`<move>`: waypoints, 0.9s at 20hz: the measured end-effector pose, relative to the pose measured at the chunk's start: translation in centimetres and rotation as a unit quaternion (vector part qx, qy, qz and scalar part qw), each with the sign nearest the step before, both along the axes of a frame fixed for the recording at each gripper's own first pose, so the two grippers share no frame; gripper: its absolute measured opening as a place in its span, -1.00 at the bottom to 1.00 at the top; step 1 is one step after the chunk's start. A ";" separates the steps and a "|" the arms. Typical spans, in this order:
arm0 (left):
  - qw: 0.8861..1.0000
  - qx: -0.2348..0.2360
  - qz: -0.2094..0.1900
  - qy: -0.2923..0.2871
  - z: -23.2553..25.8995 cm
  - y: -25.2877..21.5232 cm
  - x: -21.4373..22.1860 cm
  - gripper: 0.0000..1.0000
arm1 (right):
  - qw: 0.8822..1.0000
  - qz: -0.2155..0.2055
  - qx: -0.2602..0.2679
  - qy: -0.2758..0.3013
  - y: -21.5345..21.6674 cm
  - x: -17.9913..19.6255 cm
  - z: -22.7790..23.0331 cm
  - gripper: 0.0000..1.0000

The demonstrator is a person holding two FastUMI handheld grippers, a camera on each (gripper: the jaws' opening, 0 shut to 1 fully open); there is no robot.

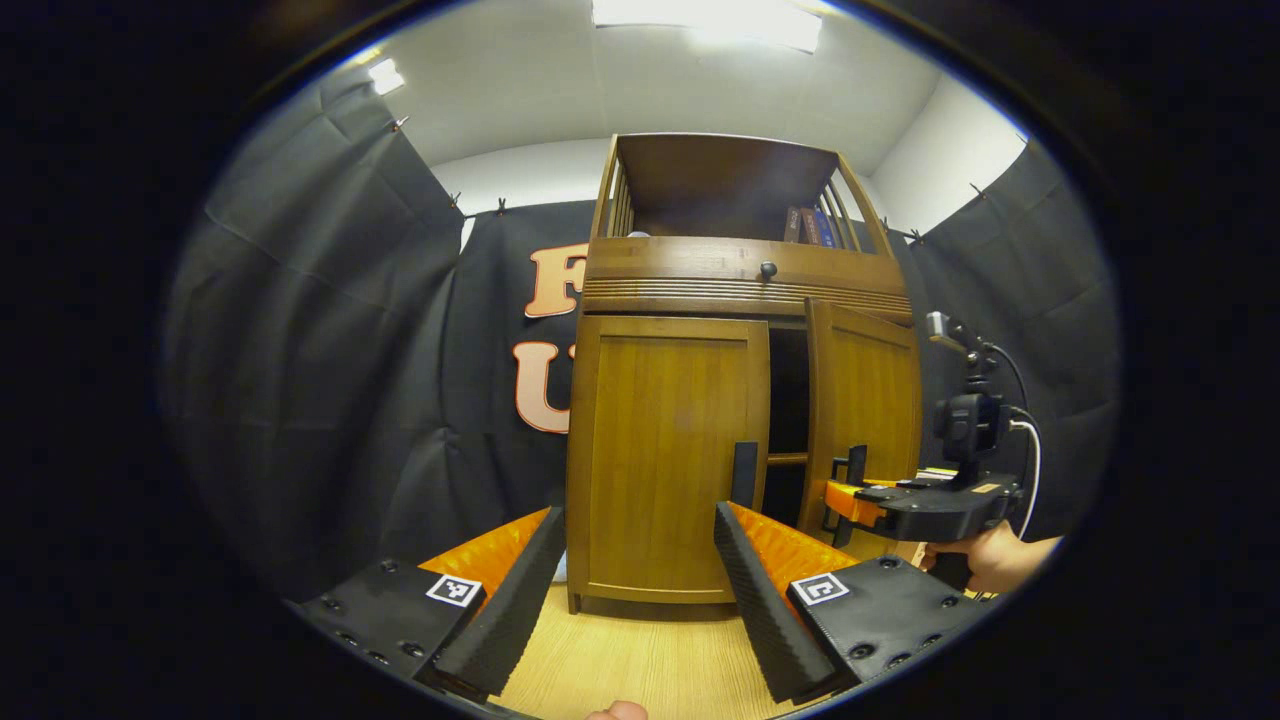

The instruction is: Open the right door of the double-door shoe cabinet with the right hand, and open the left door with the left hand.

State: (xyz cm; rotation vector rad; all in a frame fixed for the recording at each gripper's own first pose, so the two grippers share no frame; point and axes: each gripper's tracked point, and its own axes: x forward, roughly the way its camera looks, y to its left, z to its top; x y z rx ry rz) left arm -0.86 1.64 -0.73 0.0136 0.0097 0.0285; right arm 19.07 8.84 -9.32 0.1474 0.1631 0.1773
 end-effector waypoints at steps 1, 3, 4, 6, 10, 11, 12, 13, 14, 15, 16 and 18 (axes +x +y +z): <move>1.000 -0.001 -0.003 0.002 -0.1 -0.3 0.1 0.87 | 1.000 0.002 -0.002 0.001 -0.5 -0.8 0.1 -0.54; 1.000 0.000 -0.008 0.000 -0.1 -1.0 0.3 0.94 | 1.000 0.003 0.000 0.002 -1.6 -2.1 0.4 -0.47; 1.000 0.001 -0.009 -0.002 0.0 -1.3 0.5 0.93 | 1.000 0.003 0.002 0.003 -2.1 -2.9 0.4 -0.48; 1.000 0.004 -0.014 0.000 -0.5 -1.9 0.8 0.93 | 1.000 0.000 -0.002 0.007 -3.1 -4.2 0.8 -0.48; 1.000 0.003 -0.021 0.011 -1.7 -3.2 1.1 0.89 | 1.000 -0.010 -0.019 0.008 -5.4 -6.5 0.9 -0.48; 1.000 0.003 -0.019 0.009 -1.6 -3.4 1.2 0.93 | 1.000 -0.011 -0.018 0.010 -6.0 -7.0 1.0 -0.48; 1.000 0.001 -0.018 0.008 -1.7 -3.6 1.2 0.93 | 1.000 -0.012 -0.018 0.012 -6.6 -7.7 1.1 -0.48; 1.000 -0.002 -0.016 0.008 -1.8 -3.8 1.3 0.87 | 1.000 -0.012 -0.020 0.013 -7.3 -8.3 1.1 -0.48; 1.000 -0.005 -0.017 0.009 -2.0 -4.1 1.5 0.87 | 1.000 -0.012 -0.023 0.012 -8.1 -9.0 1.3 -0.48; 1.000 -0.008 -0.018 0.011 -2.3 -4.3 1.7 0.89 | 1.000 -0.018 -0.019 0.011 -8.9 -9.4 1.4 -0.55; 1.000 -0.009 -0.019 0.011 -2.3 -4.5 1.8 0.88 | 1.000 -0.024 -0.014 0.010 -9.7 -9.8 1.3 -0.57; 1.000 -0.008 -0.020 0.010 -2.3 -4.8 2.0 0.93 | 0.999 -0.040 -0.011 0.011 -11.7 -11.0 1.3 -0.53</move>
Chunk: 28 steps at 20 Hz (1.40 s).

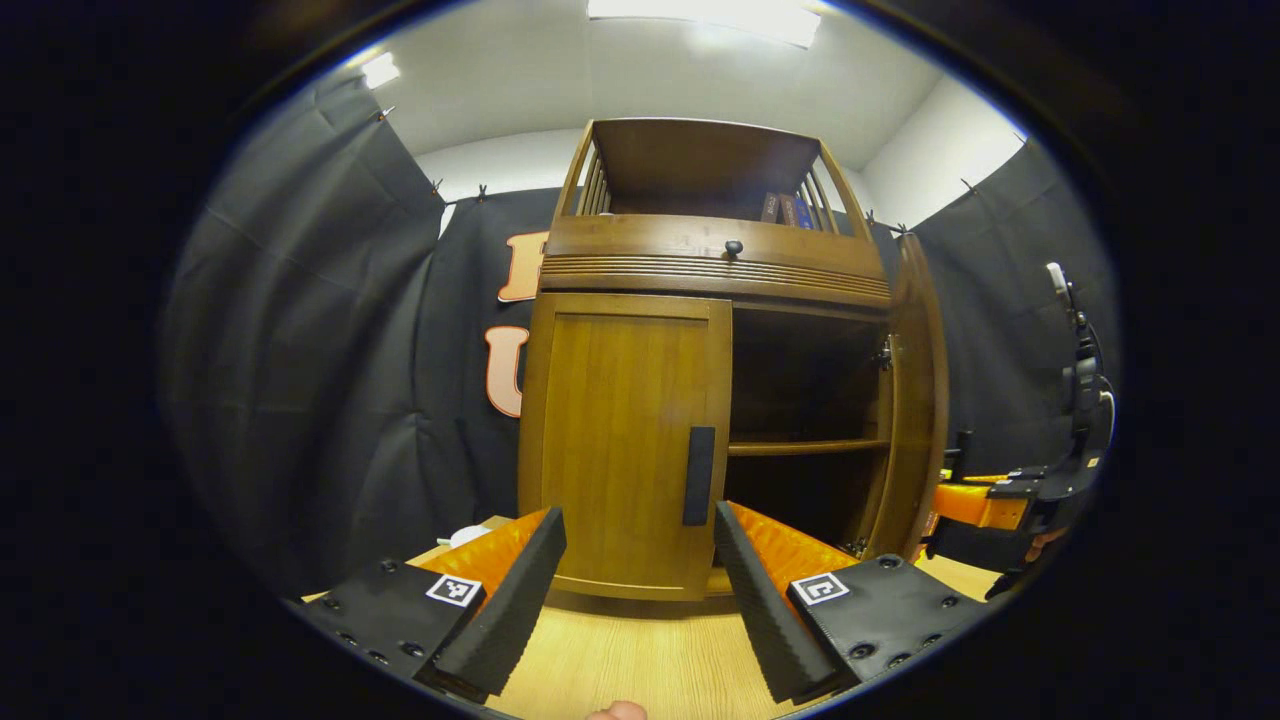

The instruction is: Open the right door of the double-door shoe cabinet with the right hand, and open the left door with the left hand.

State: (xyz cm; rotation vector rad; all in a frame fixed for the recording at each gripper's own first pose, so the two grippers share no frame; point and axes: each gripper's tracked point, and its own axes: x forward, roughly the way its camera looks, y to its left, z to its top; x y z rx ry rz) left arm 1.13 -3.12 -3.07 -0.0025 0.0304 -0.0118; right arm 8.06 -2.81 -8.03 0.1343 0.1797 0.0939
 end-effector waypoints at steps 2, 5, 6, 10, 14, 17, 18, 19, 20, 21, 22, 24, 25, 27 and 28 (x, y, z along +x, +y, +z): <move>1.000 0.004 -0.001 -0.001 -0.1 0.0 0.3 0.93 | 1.000 -0.022 -0.014 0.002 -2.4 -1.2 0.1 -0.66; 1.000 0.006 -0.001 -0.004 -0.2 -0.4 0.4 0.93 | 0.998 -0.063 -0.025 0.008 -6.9 -2.1 -0.1 -0.78; 1.000 0.005 -0.002 -0.003 -0.3 -0.8 0.7 0.87 | 0.996 -0.080 -0.028 0.010 -8.6 -2.2 -0.2 -0.81; 1.000 -0.001 -0.009 -0.003 -0.4 -1.7 1.2 0.93 | 0.997 -0.071 -0.008 0.011 -11.8 -2.4 -0.2 -1.00; 1.000 0.004 -0.006 0.000 -0.7 -2.0 1.1 0.87 | 0.999 -0.043 -0.012 0.004 -13.6 -2.4 -0.5 -0.91; 1.000 0.001 -0.006 0.003 -0.8 -2.2 0.9 0.87 | 1.000 -0.021 -0.008 -0.001 -14.7 -2.3 -0.5 -1.00; 1.000 0.000 -0.006 0.005 -0.9 -2.2 0.9 0.87 | 1.000 -0.014 -0.004 -0.004 -15.1 -2.3 -0.5 -1.00; 1.000 -0.004 -0.005 0.009 -1.1 -2.3 0.8 0.87 | 1.000 -0.009 0.007 -0.014 -15.7 -2.3 -0.6 -1.00; 1.000 -0.010 -0.003 0.009 -1.2 -2.3 0.7 0.87 | 0.999 -0.009 0.021 -0.023 -16.2 -2.3 -0.3 -1.00; 1.000 -0.017 0.000 0.008 -1.2 -2.3 0.6 0.87 | 0.999 -0.006 0.028 -0.026 -16.1 -2.3 -0.5 -0.91; 1.000 -0.023 0.003 0.010 -1.3 -2.4 0.5 0.87 | 0.999 -0.004 0.018 -0.027 -16.1 -2.2 -0.6 -0.91; 1.000 -0.026 0.008 0.008 -1.3 -2.4 0.4 0.87 | 1.000 0.001 -0.006 -0.013 -16.2 -2.3 -0.9 -1.00; 1.000 -0.027 0.012 0.003 -1.0 -2.2 0.4 0.87 | 1.000 0.000 -0.001 -0.004 -16.0 -2.4 -1.0 -1.00; 0.999 -0.028 0.016 0.005 -1.1 -2.0 0.5 0.99 | 1.000 -0.007 0.011 -0.002 -16.2 -2.5 -1.0 -0.99; 0.999 -0.027 0.019 0.002 -0.9 -1.6 0.7 0.94 | 1.000 -0.013 0.012 -0.008 -16.1 -2.7 -0.7 -0.99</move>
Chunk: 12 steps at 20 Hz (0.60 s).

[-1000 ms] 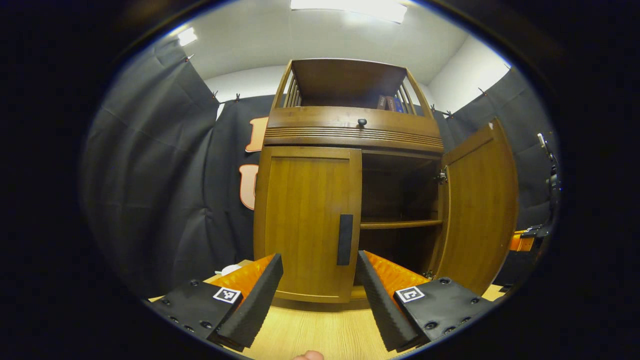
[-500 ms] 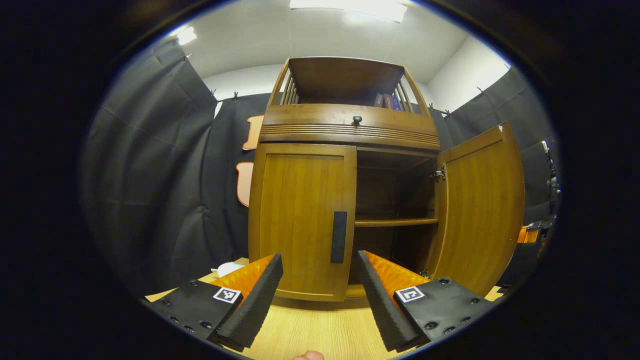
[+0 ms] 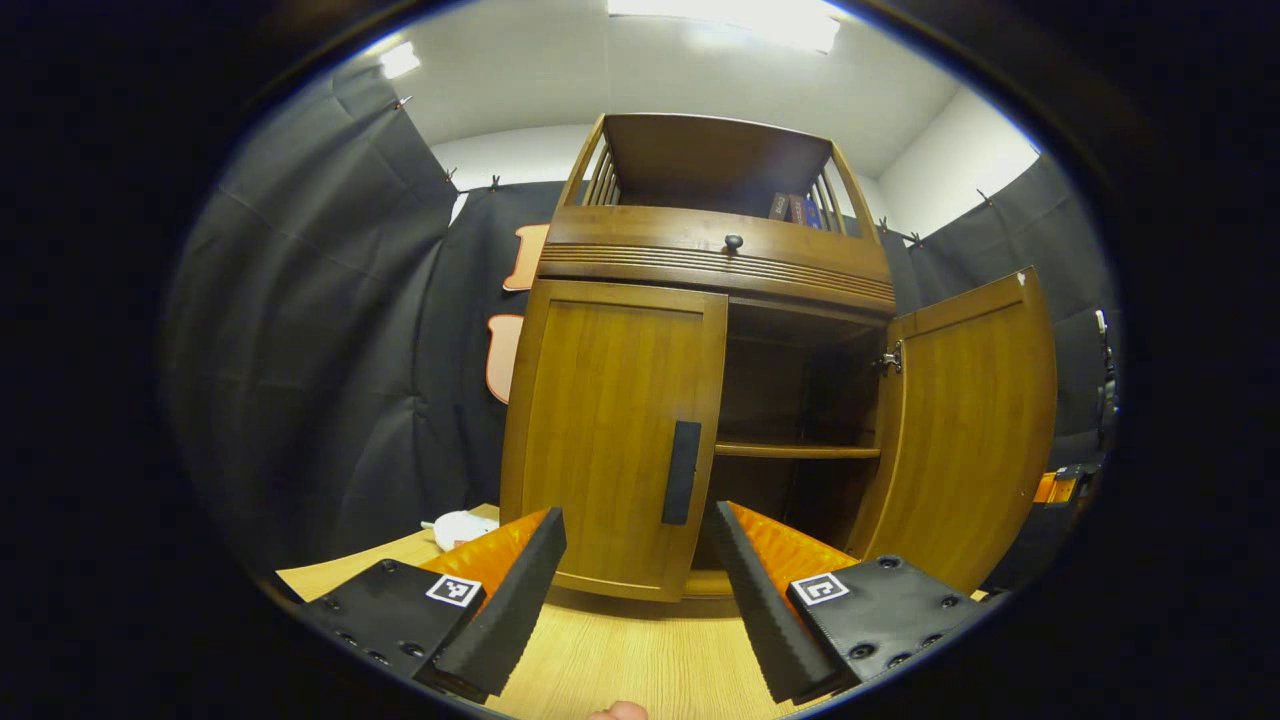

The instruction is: Open the right door of the double-door shoe cabinet with the right hand, and open the left door with the left hand.

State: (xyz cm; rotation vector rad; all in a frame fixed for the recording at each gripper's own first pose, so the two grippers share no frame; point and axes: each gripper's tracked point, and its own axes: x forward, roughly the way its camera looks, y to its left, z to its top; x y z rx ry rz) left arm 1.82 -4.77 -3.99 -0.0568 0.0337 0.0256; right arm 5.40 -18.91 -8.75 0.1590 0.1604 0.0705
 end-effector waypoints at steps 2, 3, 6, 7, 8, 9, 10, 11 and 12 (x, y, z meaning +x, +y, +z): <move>1.000 0.000 0.005 0.003 -0.2 0.2 0.3 0.87 | 1.000 -0.008 -0.016 0.004 -0.3 -1.0 -0.5 -0.99; 1.000 0.000 0.004 0.007 -0.3 0.3 0.5 0.90 | 1.000 -0.008 -0.024 0.008 -0.6 -1.6 -0.7 -0.99; 1.000 0.005 -0.005 0.022 -1.3 0.1 1.3 0.91 | 1.000 -0.012 -0.007 0.020 -0.4 -2.5 -0.6 -0.99; 1.000 0.010 -0.005 0.024 -1.3 0.3 1.6 0.94 | 1.000 -0.017 -0.014 0.022 -0.5 -2.7 -0.6 -0.99; 1.000 0.015 -0.005 0.025 -1.3 0.5 2.0 0.87 | 0.999 -0.023 -0.020 0.021 -0.5 -2.9 -0.6 -0.99; 0.999 0.019 -0.005 0.025 -1.3 0.5 2.4 0.87 | 0.999 -0.025 -0.025 0.021 -0.4 -3.4 -0.7 -0.99; 0.999 0.022 -0.008 0.025 -1.3 0.4 2.8 0.87 | 0.999 -0.016 -0.024 0.022 0.3 -3.9 -0.8 -0.99; 0.999 0.023 -0.012 0.026 -1.4 0.2 3.2 0.87 | 0.999 -0.020 -0.026 0.025 0.4 -4.4 -1.1 -1.00; 0.999 0.025 -0.017 0.029 -1.6 -0.1 3.8 0.87 | 0.999 -0.017 -0.024 0.030 0.5 -5.0 -1.5 -1.00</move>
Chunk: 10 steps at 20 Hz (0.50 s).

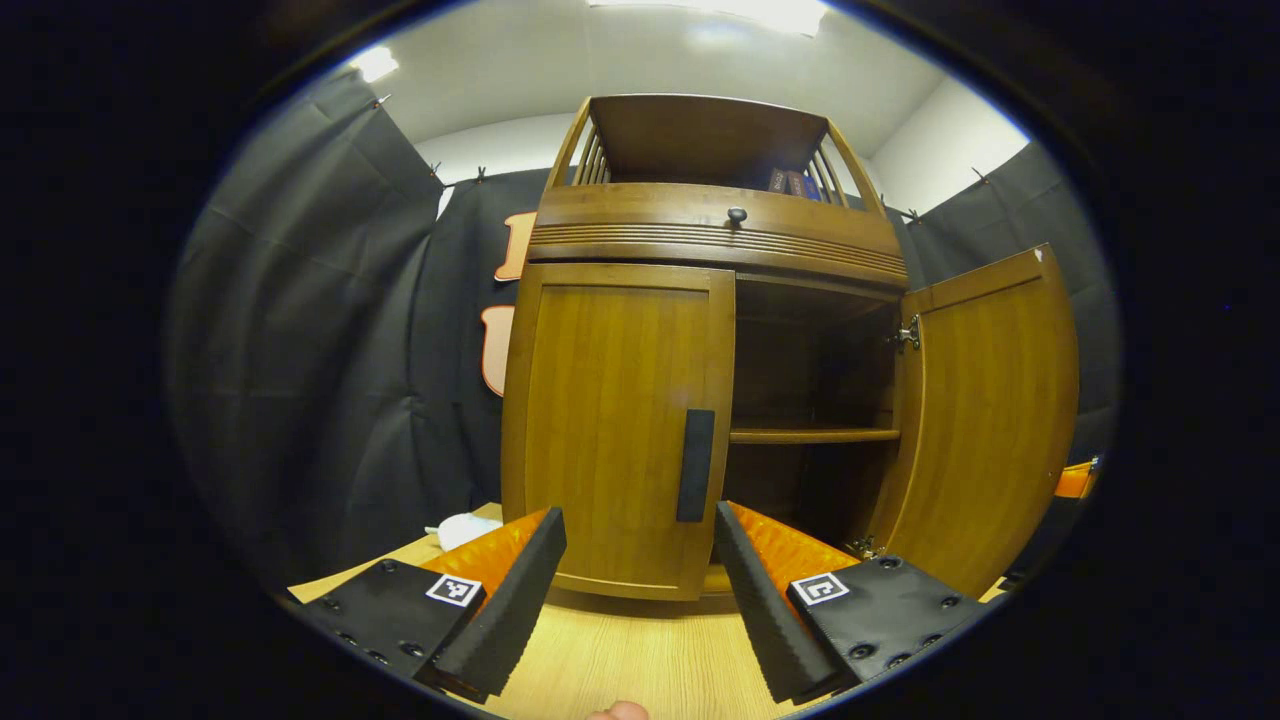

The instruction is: Open the right door of the double-door shoe cabinet with the right hand, and open the left door with the left hand.

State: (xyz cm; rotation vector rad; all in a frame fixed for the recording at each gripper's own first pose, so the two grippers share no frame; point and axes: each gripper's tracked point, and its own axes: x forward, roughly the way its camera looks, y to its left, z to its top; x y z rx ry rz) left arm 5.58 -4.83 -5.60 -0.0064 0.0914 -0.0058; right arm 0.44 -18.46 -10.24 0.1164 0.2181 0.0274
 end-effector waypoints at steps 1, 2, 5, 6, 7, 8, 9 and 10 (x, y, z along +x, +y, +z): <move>1.000 0.003 -0.005 0.002 -0.1 -0.3 0.4 0.87 | 1.000 -0.002 0.003 0.005 0.2 -0.3 -0.5 -1.00; 1.000 0.005 -0.011 0.005 -0.2 -0.6 0.8 0.93 | 1.000 -0.008 0.005 0.008 0.1 -0.4 -0.7 -1.00; 0.999 0.002 -0.035 0.008 -0.7 -1.9 1.9 0.87 | 1.000 -0.030 0.007 0.004 0.2 -1.6 -0.3 -1.00; 0.999 -0.003 -0.044 0.008 -0.8 -2.5 2.3 0.87 | 0.999 -0.036 0.010 0.001 0.4 -2.1 -0.1 -1.00; 0.999 -0.006 -0.047 0.005 -0.6 -2.8 2.8 0.87 | 0.999 -0.034 0.014 -0.005 1.0 -2.6 0.4 -1.00; 0.999 -0.004 -0.048 -0.001 0.0 -2.8 3.5 0.89 | 0.999 -0.035 0.013 -0.012 1.4 -3.1 1.0 -0.99; 0.999 0.002 -0.045 -0.010 0.7 -2.8 4.4 0.94 | 0.999 -0.044 0.004 -0.016 1.1 -3.4 1.5 -0.93; 0.999 0.009 -0.045 -0.018 1.1 -2.9 5.1 0.87 | 0.998 -0.053 -0.007 -0.016 0.5 -3.7 1.7 -0.72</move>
